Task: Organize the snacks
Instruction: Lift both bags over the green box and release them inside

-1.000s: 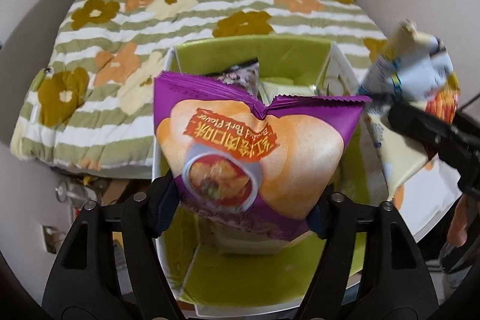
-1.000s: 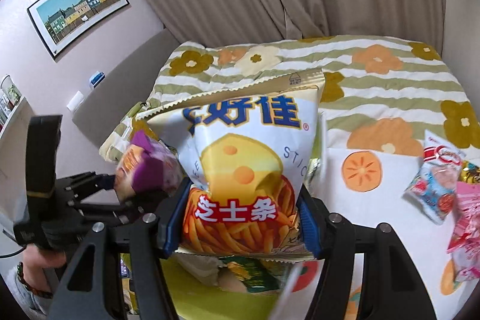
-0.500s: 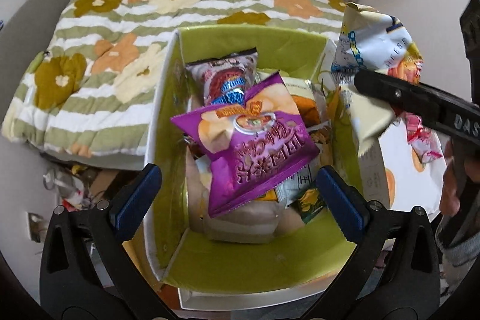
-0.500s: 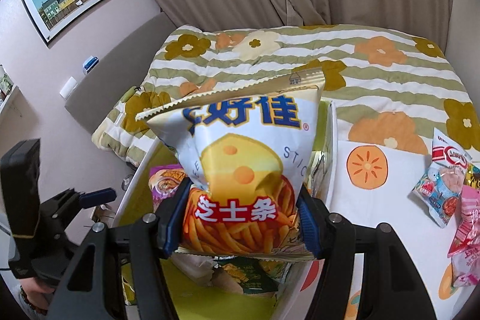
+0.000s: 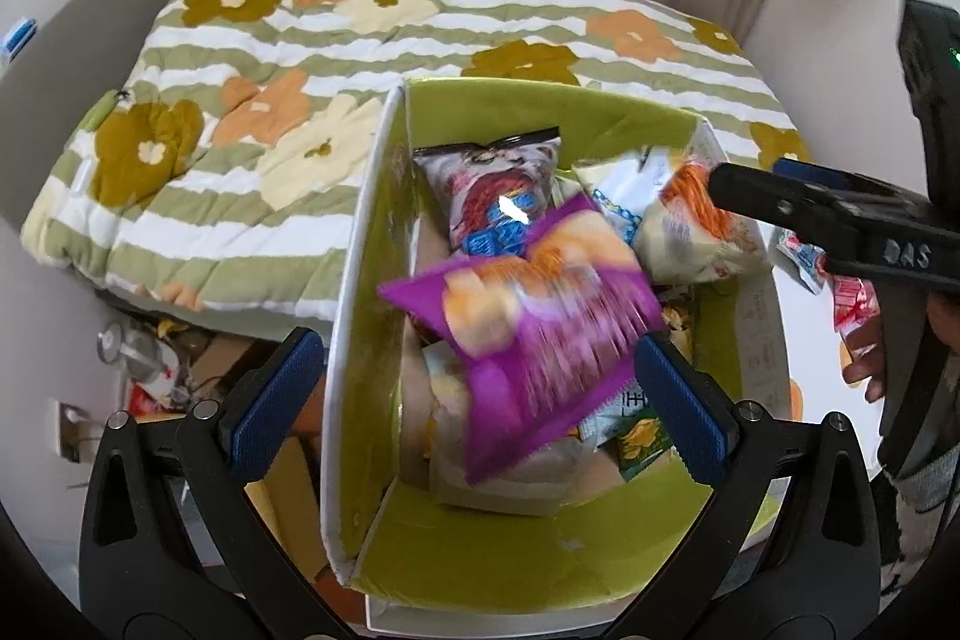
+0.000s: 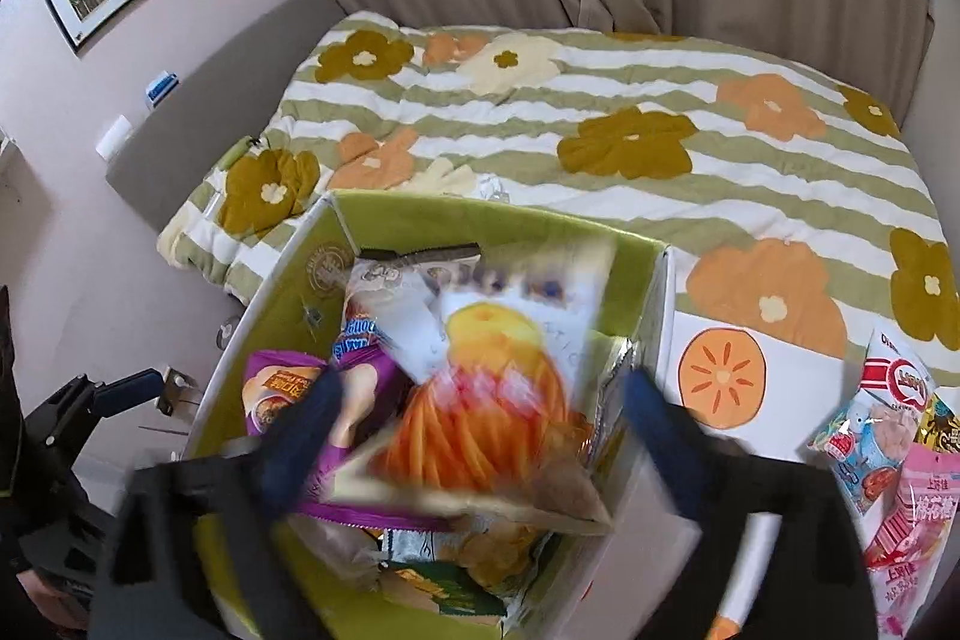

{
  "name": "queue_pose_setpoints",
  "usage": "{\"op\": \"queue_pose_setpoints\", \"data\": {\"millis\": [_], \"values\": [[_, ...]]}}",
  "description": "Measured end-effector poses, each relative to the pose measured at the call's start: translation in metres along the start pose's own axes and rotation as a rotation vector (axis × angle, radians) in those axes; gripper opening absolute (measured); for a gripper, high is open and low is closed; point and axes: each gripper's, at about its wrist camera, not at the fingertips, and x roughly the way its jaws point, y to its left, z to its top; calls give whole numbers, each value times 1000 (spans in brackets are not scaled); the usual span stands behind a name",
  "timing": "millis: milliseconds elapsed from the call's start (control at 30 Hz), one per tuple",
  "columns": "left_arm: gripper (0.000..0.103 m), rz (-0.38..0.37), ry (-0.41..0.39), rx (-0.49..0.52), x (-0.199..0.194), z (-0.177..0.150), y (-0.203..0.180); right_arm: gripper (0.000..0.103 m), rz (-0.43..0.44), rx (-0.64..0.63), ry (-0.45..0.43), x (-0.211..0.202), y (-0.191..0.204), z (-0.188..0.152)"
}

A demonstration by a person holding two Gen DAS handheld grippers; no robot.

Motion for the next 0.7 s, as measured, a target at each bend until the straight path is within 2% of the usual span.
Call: {"op": "queue_pose_setpoints", "data": {"millis": [233,467,700], "values": [[102,-4,7,-22,0,-4,4,103,-17,-21,-5,-7,2,-17],[103,2,-31,-8,-25,-7,-1,103,-10,-4,-40,-31,7,-24],[103,-54,-63,-6,-45,-13,-10,103,-22,29,-67,-62,14,-44]]}}
